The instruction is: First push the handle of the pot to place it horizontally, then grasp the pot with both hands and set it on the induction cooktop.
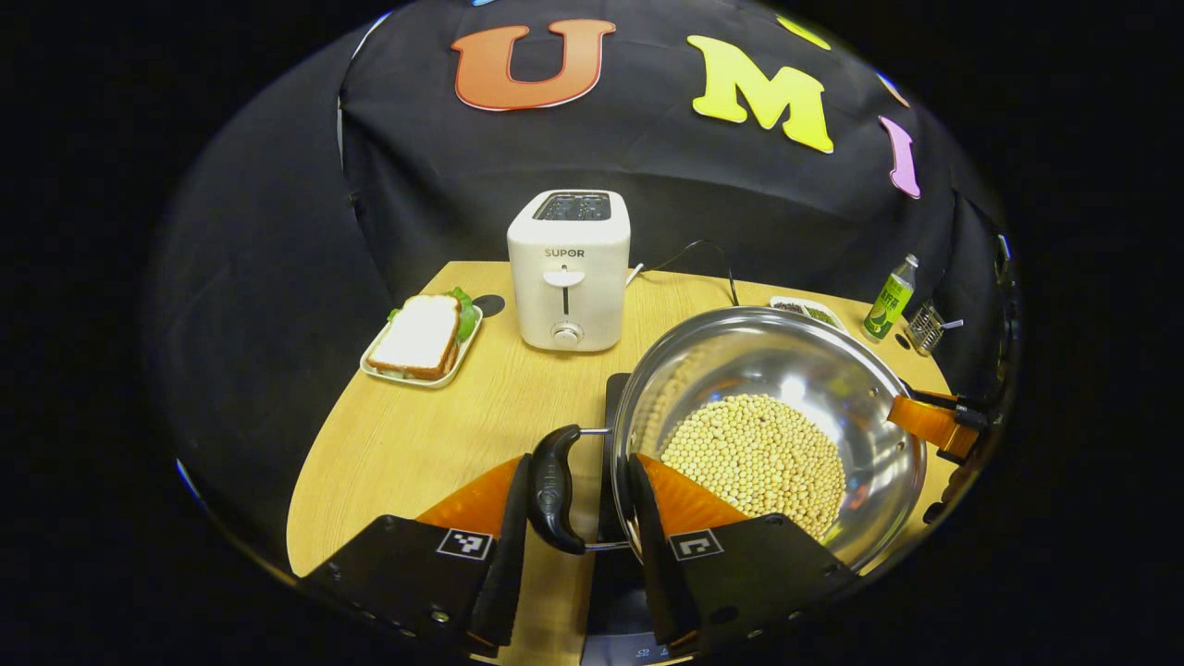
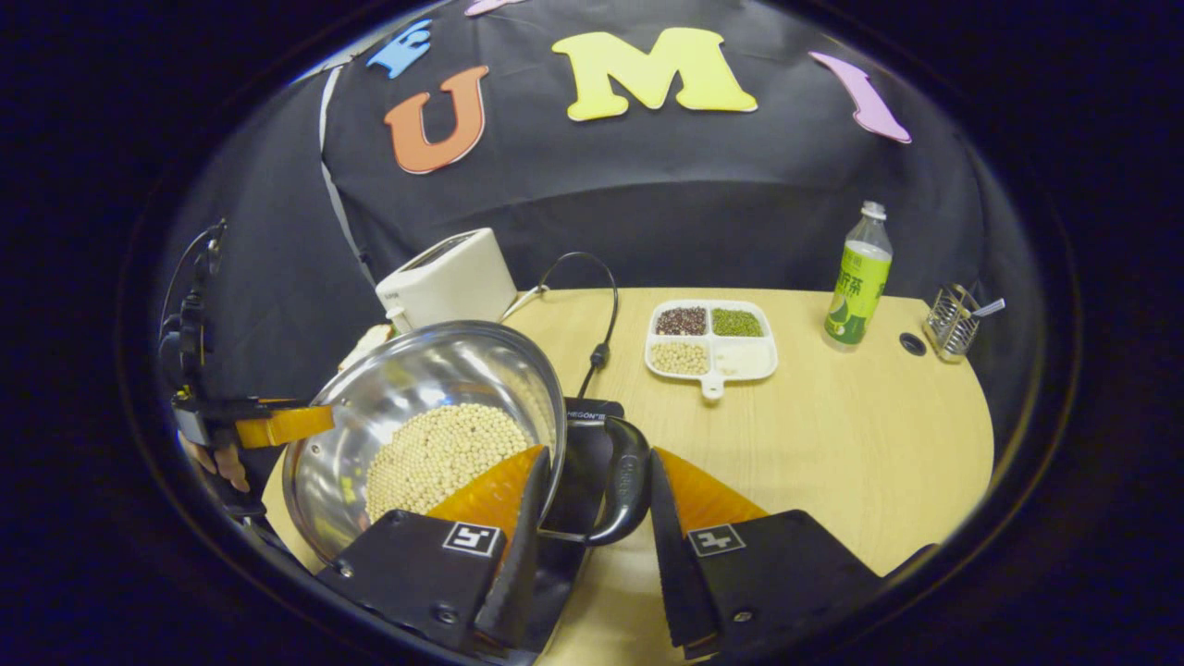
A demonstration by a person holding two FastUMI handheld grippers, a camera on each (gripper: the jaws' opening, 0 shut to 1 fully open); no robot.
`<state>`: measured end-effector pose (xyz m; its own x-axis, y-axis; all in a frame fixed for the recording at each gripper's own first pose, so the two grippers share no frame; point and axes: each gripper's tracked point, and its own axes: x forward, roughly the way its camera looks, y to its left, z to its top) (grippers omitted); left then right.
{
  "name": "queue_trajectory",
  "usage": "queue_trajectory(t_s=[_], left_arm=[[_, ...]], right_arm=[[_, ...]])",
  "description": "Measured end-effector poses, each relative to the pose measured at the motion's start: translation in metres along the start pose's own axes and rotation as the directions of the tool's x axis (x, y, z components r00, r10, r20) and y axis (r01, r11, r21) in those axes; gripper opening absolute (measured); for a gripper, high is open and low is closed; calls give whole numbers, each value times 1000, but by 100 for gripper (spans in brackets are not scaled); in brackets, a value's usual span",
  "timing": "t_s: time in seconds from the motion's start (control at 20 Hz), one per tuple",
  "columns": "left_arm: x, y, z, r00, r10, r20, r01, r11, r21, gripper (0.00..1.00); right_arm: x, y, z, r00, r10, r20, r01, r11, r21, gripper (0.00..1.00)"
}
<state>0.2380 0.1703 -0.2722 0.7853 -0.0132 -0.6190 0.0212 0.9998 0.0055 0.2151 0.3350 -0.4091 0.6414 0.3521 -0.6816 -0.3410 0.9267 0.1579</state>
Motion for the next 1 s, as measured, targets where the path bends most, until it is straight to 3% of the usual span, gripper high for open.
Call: queue_trajectory(t_s=[0.15, 0.4, 0.45, 0.5, 0.75, 0.95, 1.0], left_arm=[[1, 1, 0, 1000, 26, 15, -26, 999, 26, 54], [0, 0, 0, 1000, 8, 22, -8, 1000, -1, 54], [1, 0, 0, 1000, 10, 22, -10, 1000, 3, 45], [0, 0, 1, 1000, 11, 23, -11, 1000, 1, 54], [0, 0, 4, 999, 19, 42, -18, 1000, -16, 59], [-20, -2, 29, 988, 33, 152, -18, 995, -102, 63], [-31, 1, 31, 984, 39, 174, -21, 994, -104, 72]], right_arm=[[1, 0, 0, 1000, 20, 22, -21, 999, 33, 59], [1, 0, 0, 999, 20, 31, -21, 999, 42, 59], [2, 0, 0, 999, 18, 34, -19, 999, 46, 59], [2, 0, -1, 999, 19, 36, -20, 999, 49, 60], [0, -1, 0, 999, 12, 43, -14, 998, 61, 63], [-12, 2, 2, 998, -6, 64, 2, 998, 69, 68], [-20, 4, 5, 996, -3, 91, -4, 997, 77, 77]])
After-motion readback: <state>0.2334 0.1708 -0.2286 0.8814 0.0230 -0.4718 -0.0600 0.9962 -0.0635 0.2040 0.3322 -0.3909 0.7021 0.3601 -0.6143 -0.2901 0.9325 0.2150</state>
